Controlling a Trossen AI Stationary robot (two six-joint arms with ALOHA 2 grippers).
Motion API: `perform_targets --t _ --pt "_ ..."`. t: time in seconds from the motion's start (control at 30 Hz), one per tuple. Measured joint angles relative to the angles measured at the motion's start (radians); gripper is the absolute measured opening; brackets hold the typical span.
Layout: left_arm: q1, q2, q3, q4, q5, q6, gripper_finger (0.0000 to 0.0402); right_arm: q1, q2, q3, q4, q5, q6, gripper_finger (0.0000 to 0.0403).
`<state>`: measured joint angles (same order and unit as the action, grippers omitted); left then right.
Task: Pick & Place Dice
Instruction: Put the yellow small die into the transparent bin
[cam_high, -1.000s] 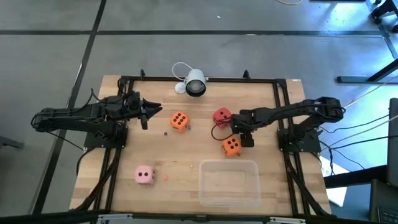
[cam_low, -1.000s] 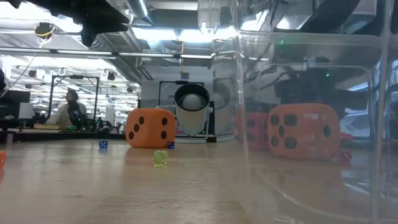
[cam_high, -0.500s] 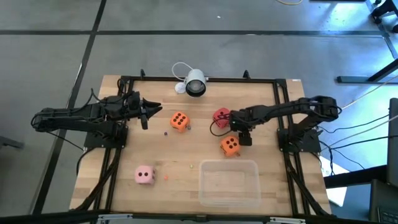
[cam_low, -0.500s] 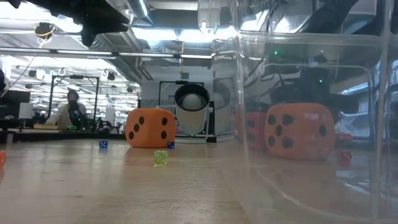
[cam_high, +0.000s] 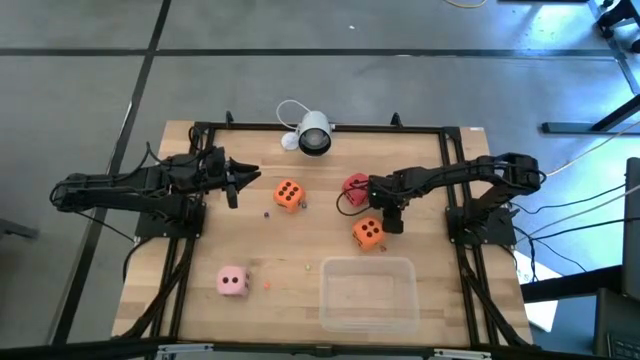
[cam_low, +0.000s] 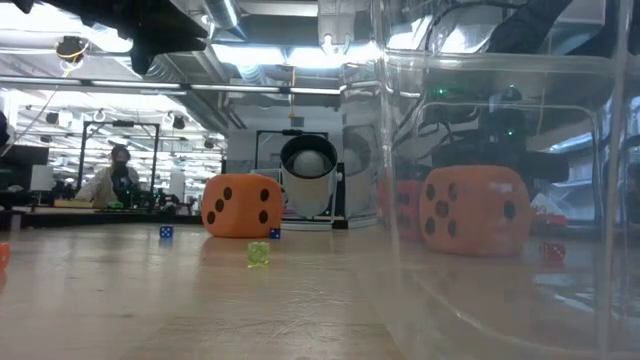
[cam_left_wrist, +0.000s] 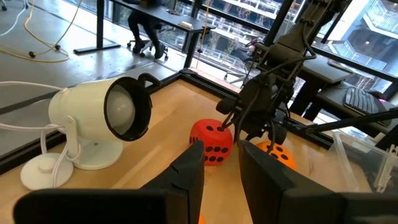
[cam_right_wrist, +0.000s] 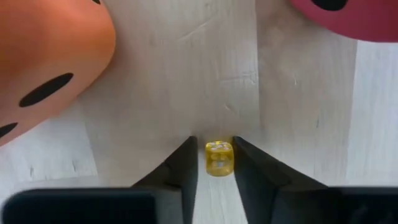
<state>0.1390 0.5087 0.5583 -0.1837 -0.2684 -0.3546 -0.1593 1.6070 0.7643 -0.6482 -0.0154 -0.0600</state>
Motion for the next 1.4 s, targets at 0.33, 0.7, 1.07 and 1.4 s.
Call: perform_targets --t 0.33,0.7,1.07,1.4 --pt "0.0 0.0 0.0 0.0 0.001 0.0 0.0095 -0.001 -0.021 -0.006 -0.012 0.003 0.061 0.0048" --pt "0.0 0.0 0.0 0.0 0.002 -0.001 0.0095 -0.002 -0.142 -0.011 -0.186 -0.022 0.186 0.0048" --pt "0.0 0.0 0.0 0.0 0.012 -0.093 0.0093 -0.001 -0.417 -0.009 -0.168 -0.058 0.449 0.0048" --pt "0.0 0.0 0.0 0.052 0.075 -0.21 0.0093 0.056 -0.629 -0.007 0.129 -0.145 0.791 0.0048"
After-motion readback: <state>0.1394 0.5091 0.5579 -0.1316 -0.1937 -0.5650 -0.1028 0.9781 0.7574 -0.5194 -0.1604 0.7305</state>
